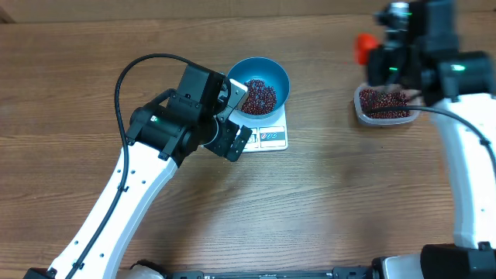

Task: Scoop item into bowl and weigh 150g on scale
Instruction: 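Move the empty scoop right back into the bean tub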

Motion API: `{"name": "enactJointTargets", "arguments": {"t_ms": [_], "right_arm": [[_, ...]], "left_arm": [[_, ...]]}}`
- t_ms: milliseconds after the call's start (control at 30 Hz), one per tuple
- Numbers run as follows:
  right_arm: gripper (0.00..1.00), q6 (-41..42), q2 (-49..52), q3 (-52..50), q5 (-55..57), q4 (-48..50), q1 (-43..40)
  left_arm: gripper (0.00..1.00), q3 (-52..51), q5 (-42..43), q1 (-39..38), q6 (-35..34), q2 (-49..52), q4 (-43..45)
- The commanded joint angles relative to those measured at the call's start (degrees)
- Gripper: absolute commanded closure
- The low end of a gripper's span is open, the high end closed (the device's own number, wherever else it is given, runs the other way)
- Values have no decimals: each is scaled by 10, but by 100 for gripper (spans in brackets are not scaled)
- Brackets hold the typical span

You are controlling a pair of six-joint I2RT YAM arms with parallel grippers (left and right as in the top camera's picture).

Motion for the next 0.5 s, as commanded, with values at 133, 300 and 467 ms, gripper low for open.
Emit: {"name": "enactJointTargets", "arguments": {"t_ms": [133,300,467], "right_arm": [[96,-3,20,-42,94,-30,-48],[96,-6,45,-103,155,-7,-44],[96,-5,78,-131,170,20,-44]], "left_arm": [[0,-4,9,1,12,4,2],[1,-4,9,1,12,4,2],[0,-4,9,1,12,4,2]]}}
